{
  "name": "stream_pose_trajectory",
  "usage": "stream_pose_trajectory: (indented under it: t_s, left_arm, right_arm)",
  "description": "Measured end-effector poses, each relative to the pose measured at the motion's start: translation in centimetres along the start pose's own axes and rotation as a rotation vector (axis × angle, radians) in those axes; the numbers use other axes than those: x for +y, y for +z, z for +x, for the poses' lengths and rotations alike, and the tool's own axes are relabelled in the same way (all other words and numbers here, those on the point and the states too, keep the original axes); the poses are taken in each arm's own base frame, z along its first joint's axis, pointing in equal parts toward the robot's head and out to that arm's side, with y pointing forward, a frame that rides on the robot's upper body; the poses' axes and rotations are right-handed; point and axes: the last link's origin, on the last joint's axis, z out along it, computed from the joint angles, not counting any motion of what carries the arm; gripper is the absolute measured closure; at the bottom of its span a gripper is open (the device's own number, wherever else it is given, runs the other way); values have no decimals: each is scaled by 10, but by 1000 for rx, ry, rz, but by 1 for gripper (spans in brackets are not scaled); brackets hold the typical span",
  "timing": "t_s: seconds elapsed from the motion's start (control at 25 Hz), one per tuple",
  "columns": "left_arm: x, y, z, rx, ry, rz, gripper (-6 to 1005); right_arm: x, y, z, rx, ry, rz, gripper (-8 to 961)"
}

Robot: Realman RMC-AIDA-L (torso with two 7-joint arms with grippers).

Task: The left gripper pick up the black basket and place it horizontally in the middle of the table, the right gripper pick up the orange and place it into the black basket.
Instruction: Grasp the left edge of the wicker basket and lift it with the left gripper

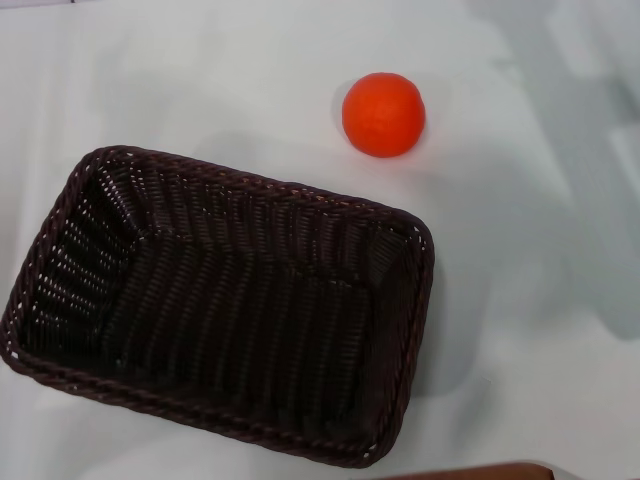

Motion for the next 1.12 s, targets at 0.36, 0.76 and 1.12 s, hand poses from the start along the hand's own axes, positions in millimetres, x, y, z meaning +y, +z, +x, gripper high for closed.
stream_pose_trajectory:
  t_s: [0.36,0.76,1.12]
  left_arm:
    - [4,1,-1,-16,-2,-39,132]
    - [-3,34,31,-238,-206,-424,138]
    - [-6,74,68,-894,-326,-647,143]
  right_arm:
    - [0,0,-1,-5,7,-3,-2]
    - [1,-1,-1,-8,6,-6,-2]
    - [6,-4,-1,-15,2,-24,-1]
